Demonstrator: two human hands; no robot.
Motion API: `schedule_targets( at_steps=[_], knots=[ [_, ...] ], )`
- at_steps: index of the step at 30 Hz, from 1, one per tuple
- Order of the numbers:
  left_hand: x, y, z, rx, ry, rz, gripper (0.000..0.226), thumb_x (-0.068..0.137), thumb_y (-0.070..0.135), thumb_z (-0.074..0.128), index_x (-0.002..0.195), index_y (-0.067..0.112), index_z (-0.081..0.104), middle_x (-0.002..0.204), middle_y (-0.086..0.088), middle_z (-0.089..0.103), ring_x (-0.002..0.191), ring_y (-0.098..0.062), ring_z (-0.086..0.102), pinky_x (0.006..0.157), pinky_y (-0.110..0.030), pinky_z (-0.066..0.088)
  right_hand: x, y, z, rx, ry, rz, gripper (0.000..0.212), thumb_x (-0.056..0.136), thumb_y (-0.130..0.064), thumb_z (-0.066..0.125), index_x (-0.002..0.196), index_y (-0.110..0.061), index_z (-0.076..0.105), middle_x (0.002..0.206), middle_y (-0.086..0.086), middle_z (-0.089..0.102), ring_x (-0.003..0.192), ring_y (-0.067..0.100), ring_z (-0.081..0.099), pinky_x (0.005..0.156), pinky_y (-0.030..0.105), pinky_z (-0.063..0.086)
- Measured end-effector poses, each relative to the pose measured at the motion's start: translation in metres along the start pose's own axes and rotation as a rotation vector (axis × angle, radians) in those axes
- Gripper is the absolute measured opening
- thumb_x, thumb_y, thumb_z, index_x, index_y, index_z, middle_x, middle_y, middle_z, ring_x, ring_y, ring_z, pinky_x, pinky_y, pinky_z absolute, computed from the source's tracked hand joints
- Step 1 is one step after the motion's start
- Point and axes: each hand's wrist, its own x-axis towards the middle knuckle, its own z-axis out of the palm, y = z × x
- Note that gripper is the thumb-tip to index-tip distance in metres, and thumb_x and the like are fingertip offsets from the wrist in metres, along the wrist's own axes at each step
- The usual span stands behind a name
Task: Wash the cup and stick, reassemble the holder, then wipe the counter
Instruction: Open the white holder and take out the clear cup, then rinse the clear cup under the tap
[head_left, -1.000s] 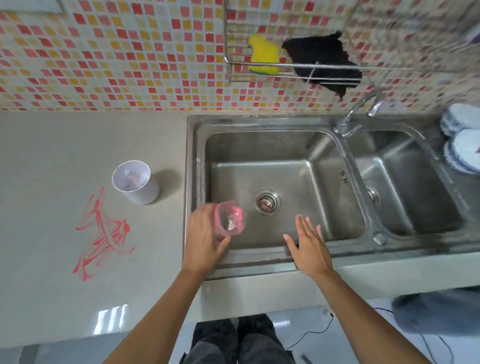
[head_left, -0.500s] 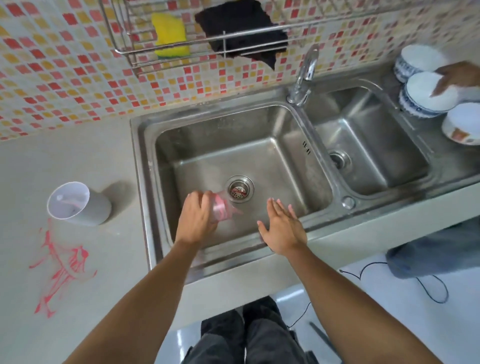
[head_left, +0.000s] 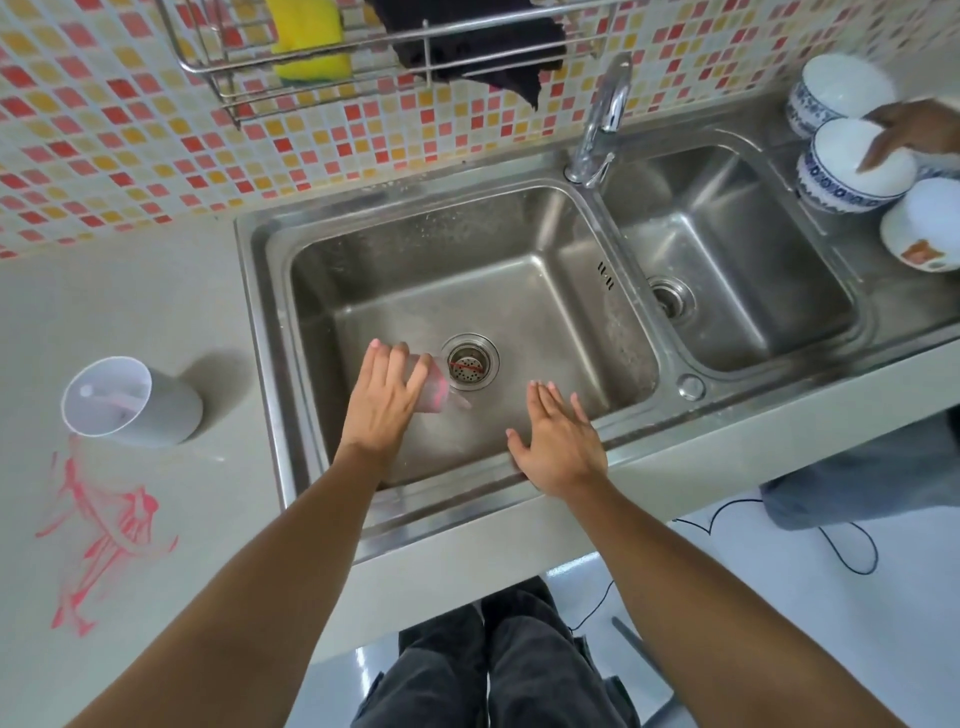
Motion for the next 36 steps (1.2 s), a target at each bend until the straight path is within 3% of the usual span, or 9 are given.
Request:
schedule_targets(
  at_steps=[6, 11, 19, 21, 24, 27, 31, 34, 36],
  knots=[
    [0.003, -0.008, 0.001, 0.096, 0.062, 0.148, 0.083, 0.054, 0.011, 0.077, 0.129, 0.008, 0.041, 0.121, -0.023, 0.051, 0.109, -0.039, 0.054, 0.116, -0.048, 0.028, 0.001, 0.0, 0.0, 0.004, -0.009, 0.003, 0.076, 0.092, -0.049, 0.036, 0.151, -0.007, 0.014, 0.158, 0.007, 0.022, 0.147, 0.018, 0.012, 0.12, 0.04, 0.006],
    [0.001, -0.014, 0.002, 0.128, 0.053, 0.157, 0.088, 0.053, 0.012, 0.08, 0.13, 0.009, 0.038, 0.123, -0.023, 0.044, 0.111, -0.039, 0.05, 0.117, -0.048, 0.02, -0.001, 0.0, 0.002, 0.01, -0.005, 0.005, 0.076, 0.092, -0.048, 0.037, 0.151, -0.007, 0.015, 0.158, 0.007, 0.023, 0.147, 0.018, 0.013, 0.12, 0.039, 0.006],
    [-0.011, -0.009, -0.023, -0.111, 0.019, -0.16, 0.079, 0.054, -0.004, 0.071, 0.128, 0.005, 0.043, 0.112, -0.021, 0.051, 0.109, -0.037, 0.048, 0.114, -0.054, 0.029, -0.009, -0.004, -0.001, 0.085, -0.05, 0.017, 0.079, 0.091, -0.051, 0.04, 0.152, -0.009, 0.012, 0.159, 0.005, 0.017, 0.147, 0.017, 0.01, 0.12, 0.038, 0.006],
    [-0.005, -0.005, -0.034, -0.204, 0.037, -0.236, 0.07, 0.059, 0.001, 0.072, 0.124, 0.008, 0.048, 0.108, -0.016, 0.053, 0.106, -0.034, 0.051, 0.112, -0.054, 0.03, -0.006, -0.005, -0.009, 0.217, -0.077, 0.044, 0.078, 0.091, -0.05, 0.045, 0.152, -0.011, 0.015, 0.159, 0.003, 0.019, 0.147, 0.017, 0.012, 0.12, 0.037, 0.012],
    [0.012, -0.003, -0.047, -0.29, 0.053, -0.333, 0.074, 0.057, 0.021, 0.082, 0.122, 0.006, 0.05, 0.103, -0.013, 0.055, 0.1, -0.034, 0.056, 0.108, -0.056, 0.033, 0.005, 0.001, -0.027, 0.522, -0.059, 0.118, 0.064, 0.091, -0.037, 0.056, 0.147, -0.015, 0.034, 0.152, 0.002, 0.036, 0.14, 0.018, 0.032, 0.115, 0.029, 0.025],
    [0.032, 0.004, -0.058, -0.368, 0.06, -0.417, 0.08, 0.06, 0.039, 0.081, 0.125, 0.003, 0.051, 0.103, -0.013, 0.057, 0.097, -0.035, 0.057, 0.105, -0.056, 0.034, 0.019, 0.025, -0.051, 0.565, 0.019, 0.135, 0.044, 0.092, -0.02, 0.057, 0.136, -0.019, 0.051, 0.139, -0.001, 0.054, 0.127, 0.017, 0.049, 0.105, 0.023, 0.034],
    [0.072, 0.021, -0.085, -0.474, 0.124, -0.482, 0.071, 0.062, 0.033, 0.075, 0.123, 0.007, 0.051, 0.106, -0.011, 0.058, 0.099, -0.036, 0.057, 0.098, -0.057, 0.041, 0.063, 0.066, -0.097, 0.624, 0.103, 0.26, 0.041, 0.091, -0.013, 0.053, 0.131, -0.022, 0.057, 0.125, 0.002, 0.064, 0.112, 0.02, 0.06, 0.092, 0.022, 0.042],
    [0.108, 0.035, -0.11, -0.622, 0.128, -0.486, 0.072, 0.065, 0.03, 0.076, 0.127, 0.006, 0.049, 0.111, -0.01, 0.058, 0.107, -0.034, 0.056, 0.105, -0.057, 0.034, 0.108, 0.097, -0.129, 0.674, 0.152, 0.286, 0.045, 0.088, -0.01, 0.052, 0.132, -0.019, 0.055, 0.125, 0.008, 0.064, 0.114, 0.025, 0.06, 0.098, 0.031, 0.045],
    [0.133, 0.042, -0.124, -0.728, 0.106, -0.469, 0.073, 0.07, 0.032, 0.075, 0.13, 0.008, 0.043, 0.117, -0.008, 0.054, 0.115, -0.031, 0.051, 0.109, -0.049, 0.029, 0.136, 0.112, -0.151, 0.691, 0.149, 0.27, 0.05, 0.088, -0.007, 0.053, 0.137, -0.014, 0.049, 0.129, 0.01, 0.061, 0.116, 0.028, 0.058, 0.1, 0.034, 0.044]
  ],
)
